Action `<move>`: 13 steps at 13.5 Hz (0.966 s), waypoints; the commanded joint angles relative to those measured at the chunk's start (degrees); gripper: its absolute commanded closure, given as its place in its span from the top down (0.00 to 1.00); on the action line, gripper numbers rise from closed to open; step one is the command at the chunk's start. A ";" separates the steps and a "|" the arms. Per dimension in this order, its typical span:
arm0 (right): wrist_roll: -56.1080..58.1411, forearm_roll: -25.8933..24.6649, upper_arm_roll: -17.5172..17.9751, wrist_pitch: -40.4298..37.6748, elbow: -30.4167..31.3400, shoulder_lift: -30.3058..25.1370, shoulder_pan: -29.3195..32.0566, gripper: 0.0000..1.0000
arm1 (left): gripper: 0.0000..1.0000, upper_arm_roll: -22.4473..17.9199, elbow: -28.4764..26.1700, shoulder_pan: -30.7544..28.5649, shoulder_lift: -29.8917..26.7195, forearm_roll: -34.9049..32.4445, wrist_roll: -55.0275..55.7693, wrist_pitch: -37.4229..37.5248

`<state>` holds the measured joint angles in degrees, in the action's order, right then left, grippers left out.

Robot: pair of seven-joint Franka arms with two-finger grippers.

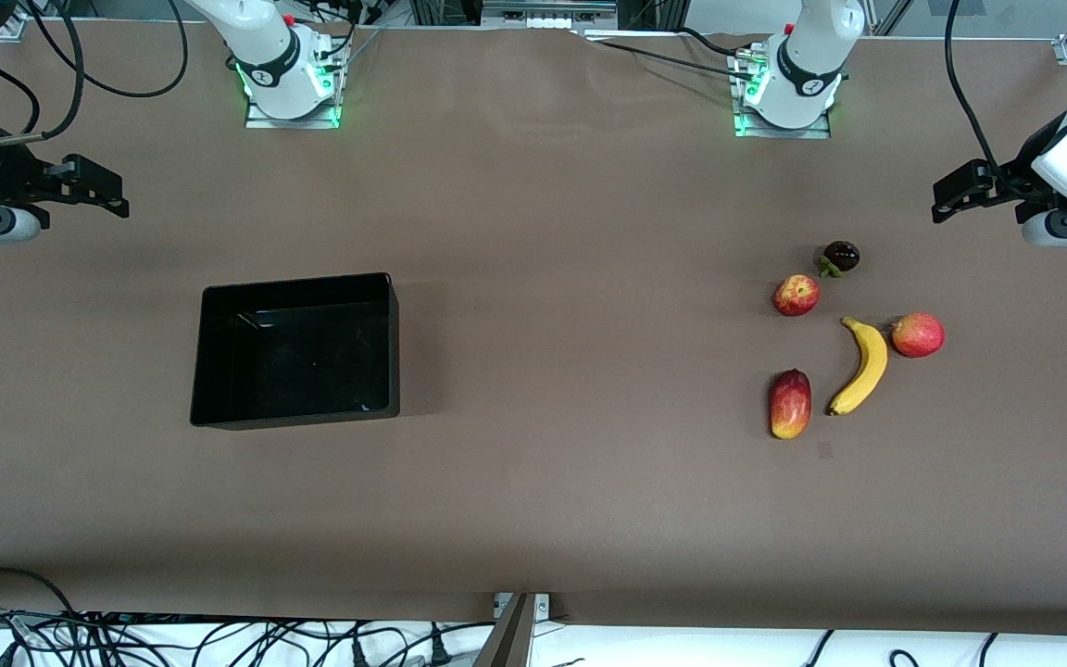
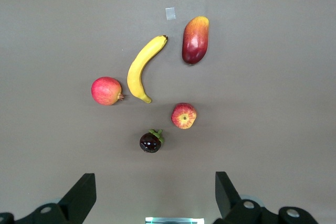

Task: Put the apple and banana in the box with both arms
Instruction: 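Move the right gripper out toward the black box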

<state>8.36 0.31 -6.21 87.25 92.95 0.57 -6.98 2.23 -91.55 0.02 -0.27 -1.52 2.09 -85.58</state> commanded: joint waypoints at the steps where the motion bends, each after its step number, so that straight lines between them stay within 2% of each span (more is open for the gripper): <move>1: -0.45 -0.92 1.28 -0.24 -0.67 -0.39 0.74 1.00 | 1.00 0.06 1.72 0.07 0.79 -0.94 0.19 0.94; 7: 0.25 -1.19 1.11 0.03 -1.29 0.31 0.74 1.00 | 1.00 0.06 1.72 0.07 0.79 -0.94 0.19 1.03; 9: 0.25 -2.59 1.02 0.46 -0.32 2.40 0.74 1.00 | 1.00 0.06 1.72 0.07 0.79 -0.94 0.19 1.29; 10: 0.07 -2.86 0.85 1.86 0.90 3.90 0.82 1.00 | 1.00 0.06 1.72 0.07 0.79 -0.94 0.19 1.38; 13: -0.80 -2.34 -1.51 14.75 9.76 8.82 1.26 1.00 | 1.00 0.06 1.72 0.16 0.79 -0.94 0.19 1.38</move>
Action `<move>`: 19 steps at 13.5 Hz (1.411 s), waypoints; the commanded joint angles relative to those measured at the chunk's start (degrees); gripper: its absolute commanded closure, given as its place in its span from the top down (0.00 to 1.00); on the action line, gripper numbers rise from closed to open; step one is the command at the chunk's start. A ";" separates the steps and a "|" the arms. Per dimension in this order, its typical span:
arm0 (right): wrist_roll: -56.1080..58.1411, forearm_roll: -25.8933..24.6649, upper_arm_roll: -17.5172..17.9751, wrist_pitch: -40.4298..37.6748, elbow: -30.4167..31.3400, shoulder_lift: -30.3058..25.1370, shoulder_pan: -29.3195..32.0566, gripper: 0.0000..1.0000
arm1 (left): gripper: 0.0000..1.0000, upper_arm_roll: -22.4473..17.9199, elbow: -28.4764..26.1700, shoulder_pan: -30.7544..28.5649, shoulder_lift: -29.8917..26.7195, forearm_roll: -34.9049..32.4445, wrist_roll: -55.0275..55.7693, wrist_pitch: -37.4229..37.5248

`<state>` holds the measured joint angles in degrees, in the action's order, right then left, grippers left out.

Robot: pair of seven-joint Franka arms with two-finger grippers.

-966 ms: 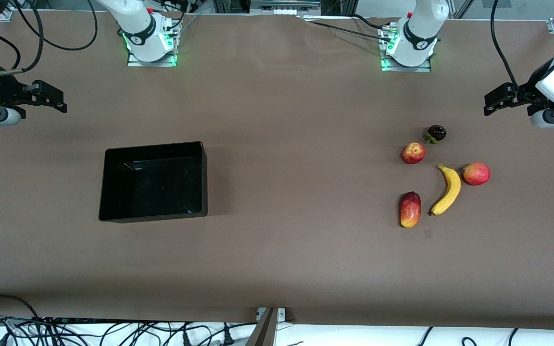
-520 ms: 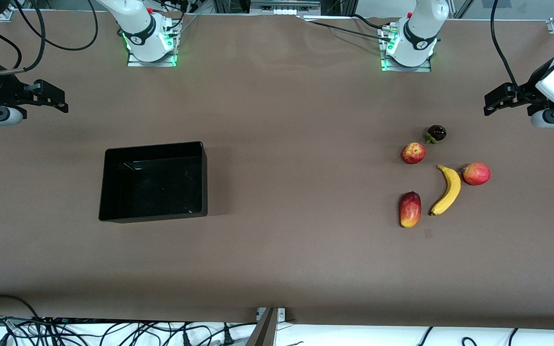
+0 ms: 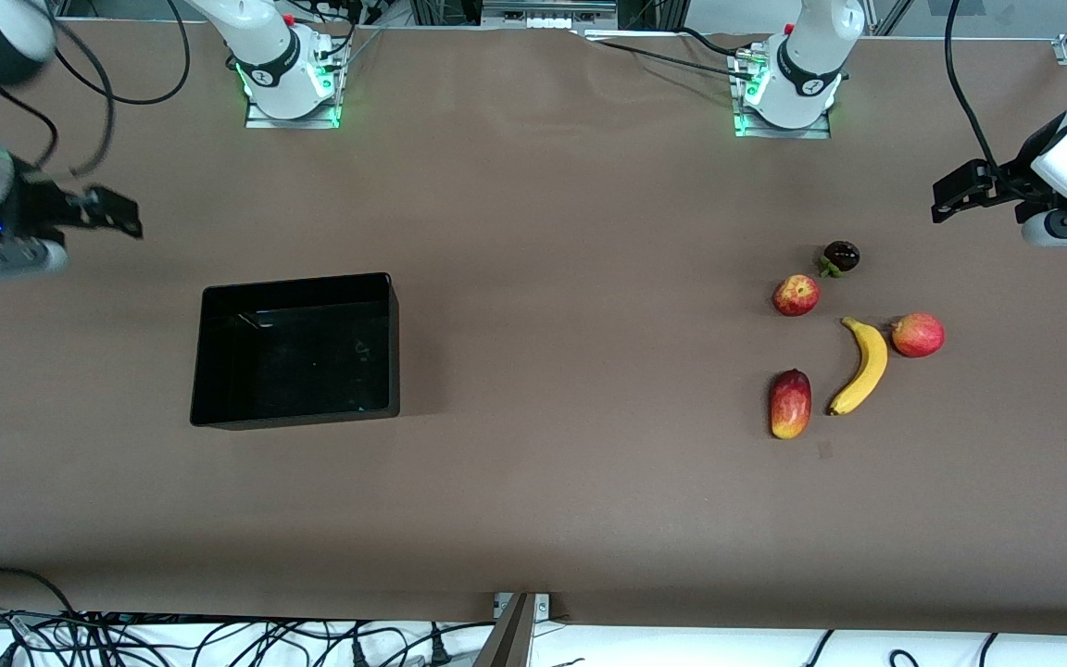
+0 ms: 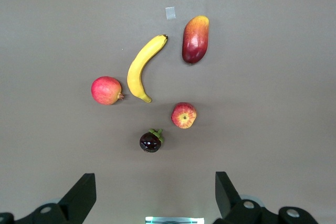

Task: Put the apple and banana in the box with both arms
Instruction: 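Move the right gripper out toward the black box, then grasp the black box wall with the right gripper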

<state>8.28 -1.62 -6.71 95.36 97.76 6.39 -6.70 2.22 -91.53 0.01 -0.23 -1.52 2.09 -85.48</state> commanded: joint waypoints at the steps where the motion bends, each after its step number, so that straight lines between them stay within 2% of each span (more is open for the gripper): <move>1: -0.72 -0.05 -1.72 11.21 7.59 4.84 0.99 1.00 | 1.00 0.06 1.70 0.07 0.75 -0.94 0.19 1.28; 4: -0.72 0.56 -1.99 20.54 12.00 9.85 1.42 1.00 | 1.00 0.06 1.70 0.07 0.75 -0.94 0.19 1.28; 7: -0.72 3.02 -2.00 28.54 13.68 15.47 1.52 0.98 | 1.00 0.06 1.70 0.16 0.75 -0.85 0.19 1.54; 11: -0.72 5.21 -2.00 33.13 13.86 19.09 1.52 0.69 | 1.00 0.06 1.70 0.25 1.01 -1.12 0.37 1.63; 12: -0.72 5.31 -2.00 33.14 13.94 19.27 1.52 0.55 | 1.00 0.06 1.70 0.34 1.45 -1.12 0.37 1.63; 13: -0.72 5.31 -2.00 33.05 14.03 19.27 1.52 0.34 | 1.00 0.06 1.70 0.25 1.46 -0.94 0.45 1.63; 15: -0.81 5.92 -2.00 32.53 13.86 19.18 1.52 0.00 | 1.00 0.06 1.70 0.07 1.54 -0.33 0.54 1.72; 19: -0.81 6.72 -1.73 32.09 12.81 18.75 1.34 0.00 | 1.00 0.06 1.70 0.60 1.63 -0.32 0.37 3.48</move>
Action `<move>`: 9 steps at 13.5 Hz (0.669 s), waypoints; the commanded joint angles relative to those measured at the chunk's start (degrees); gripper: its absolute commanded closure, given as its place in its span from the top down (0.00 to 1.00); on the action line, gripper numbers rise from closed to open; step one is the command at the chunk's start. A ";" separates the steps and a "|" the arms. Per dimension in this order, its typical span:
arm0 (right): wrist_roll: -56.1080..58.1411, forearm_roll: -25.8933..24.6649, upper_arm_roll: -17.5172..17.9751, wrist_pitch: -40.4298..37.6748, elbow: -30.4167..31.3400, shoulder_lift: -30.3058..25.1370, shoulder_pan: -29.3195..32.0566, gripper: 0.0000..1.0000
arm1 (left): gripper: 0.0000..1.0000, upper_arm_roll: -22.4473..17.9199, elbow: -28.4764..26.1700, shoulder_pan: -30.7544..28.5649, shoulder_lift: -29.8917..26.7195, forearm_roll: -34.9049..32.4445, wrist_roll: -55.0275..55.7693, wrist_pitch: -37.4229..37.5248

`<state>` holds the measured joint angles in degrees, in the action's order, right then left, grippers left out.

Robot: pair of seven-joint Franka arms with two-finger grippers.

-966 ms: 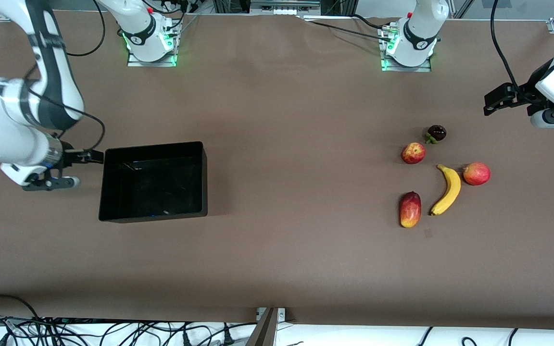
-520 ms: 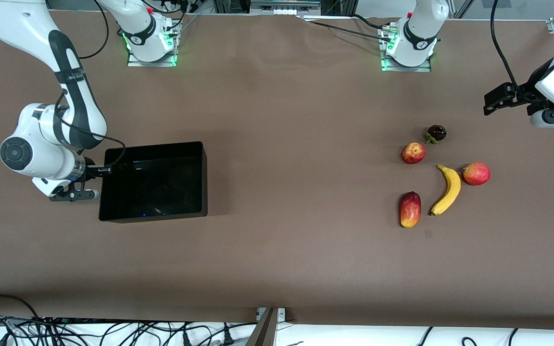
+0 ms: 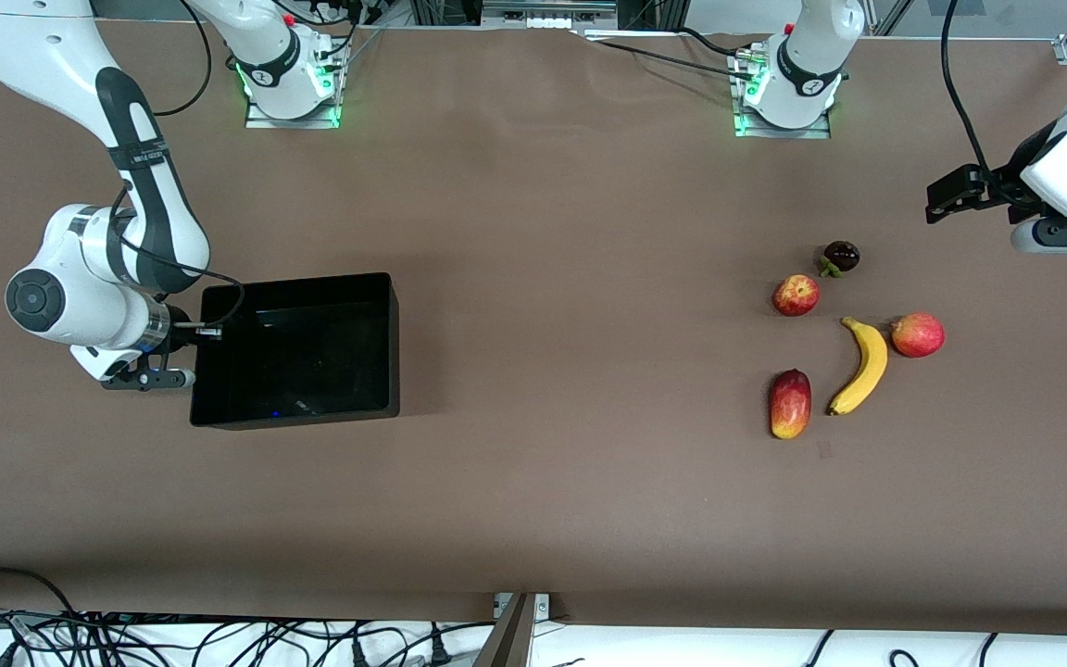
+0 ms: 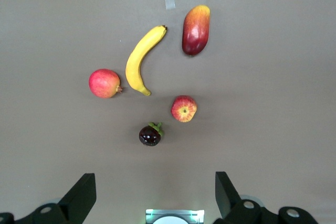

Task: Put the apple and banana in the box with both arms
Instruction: 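Drag the black box with the right gripper toward the fruit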

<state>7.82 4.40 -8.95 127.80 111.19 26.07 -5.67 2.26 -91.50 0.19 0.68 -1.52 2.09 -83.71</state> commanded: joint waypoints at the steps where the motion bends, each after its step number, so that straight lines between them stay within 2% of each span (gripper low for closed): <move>1: -0.18 0.70 0.69 -0.80 -1.58 -1.02 0.13 0.00 | 1.00 0.02 1.68 0.25 0.99 -0.33 0.37 1.71; 3: 0.00 0.79 1.82 -4.73 -6.49 -1.20 -1.18 0.00 | 1.00 0.02 1.68 0.34 1.08 -0.33 0.54 1.71; 5: -6.55 0.79 4.63 -11.93 -13.77 -0.85 -3.28 0.00 | 1.00 0.02 1.68 0.34 1.08 -0.33 0.54 1.79; 7: -11.68 0.88 5.08 -16.69 -18.89 0.64 -7.23 0.00 | 1.00 0.02 1.68 0.34 1.08 -0.33 0.54 1.79; 8: -11.86 2.18 5.95 -18.27 -21.08 1.78 -8.82 0.00 | 1.00 0.02 1.68 0.34 1.08 -0.41 0.54 1.79; 9: -12.04 5.85 7.53 -19.07 -23.98 3.35 -9.88 0.00 | 1.00 0.02 1.68 0.25 1.08 -0.33 0.54 1.79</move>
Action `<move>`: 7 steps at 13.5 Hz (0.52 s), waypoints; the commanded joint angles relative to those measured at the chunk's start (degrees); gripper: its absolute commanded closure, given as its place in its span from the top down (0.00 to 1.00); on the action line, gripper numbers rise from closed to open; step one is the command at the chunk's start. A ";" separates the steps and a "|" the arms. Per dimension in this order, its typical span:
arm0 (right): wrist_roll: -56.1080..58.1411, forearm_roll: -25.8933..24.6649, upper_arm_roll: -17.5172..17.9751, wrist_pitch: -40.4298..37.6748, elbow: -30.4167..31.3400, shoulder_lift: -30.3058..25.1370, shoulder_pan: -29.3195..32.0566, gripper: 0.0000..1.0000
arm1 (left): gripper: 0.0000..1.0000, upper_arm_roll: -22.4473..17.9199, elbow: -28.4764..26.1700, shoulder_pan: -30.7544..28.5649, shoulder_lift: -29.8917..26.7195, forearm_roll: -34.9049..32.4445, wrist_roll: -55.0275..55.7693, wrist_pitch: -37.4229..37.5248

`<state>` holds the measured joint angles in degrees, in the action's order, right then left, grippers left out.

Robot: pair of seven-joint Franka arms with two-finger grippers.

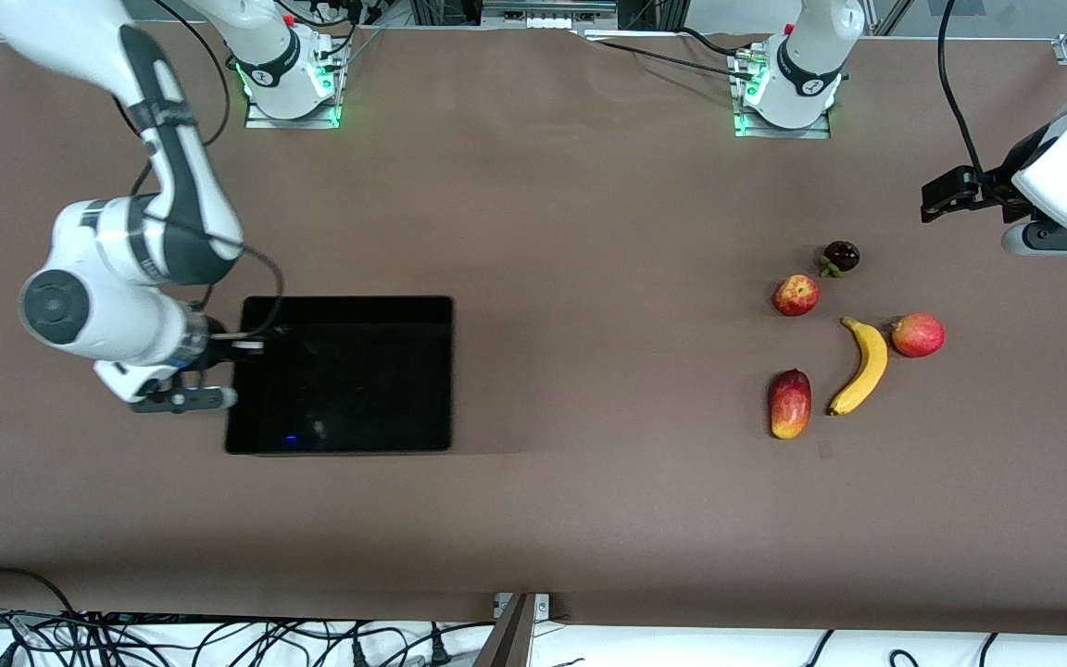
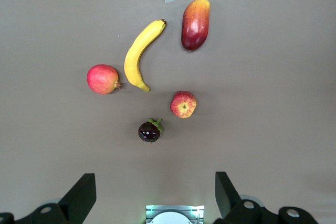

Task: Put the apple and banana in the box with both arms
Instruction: 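Drag the black box with the right gripper toward the fruit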

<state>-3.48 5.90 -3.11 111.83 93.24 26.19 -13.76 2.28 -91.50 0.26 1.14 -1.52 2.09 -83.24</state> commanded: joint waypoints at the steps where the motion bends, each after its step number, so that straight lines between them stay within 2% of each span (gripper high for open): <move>1: -1.52 7.96 2.84 -3.37 -8.57 5.08 -2.84 0.00 | 1.00 0.00 1.67 0.18 0.62 -0.33 0.54 1.32; 2: -3.44 9.82 3.19 -3.28 -10.51 6.49 -4.67 0.00 | 1.00 0.00 1.67 0.18 0.62 -0.33 0.54 1.32; 5: -13.71 10.01 3.20 -2.23 -14.74 9.48 -13.45 0.00 | 1.00 0.00 1.67 0.18 0.62 -0.33 0.45 1.41; 7: -19.09 9.75 3.20 -1.17 -18.68 12.64 -17.16 0.00 | 1.00 0.00 1.67 0.18 0.62 -0.41 0.45 1.32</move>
<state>-18.29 14.47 0.49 111.15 80.58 35.40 -27.97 2.28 -91.49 0.25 1.14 -1.52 2.09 -83.20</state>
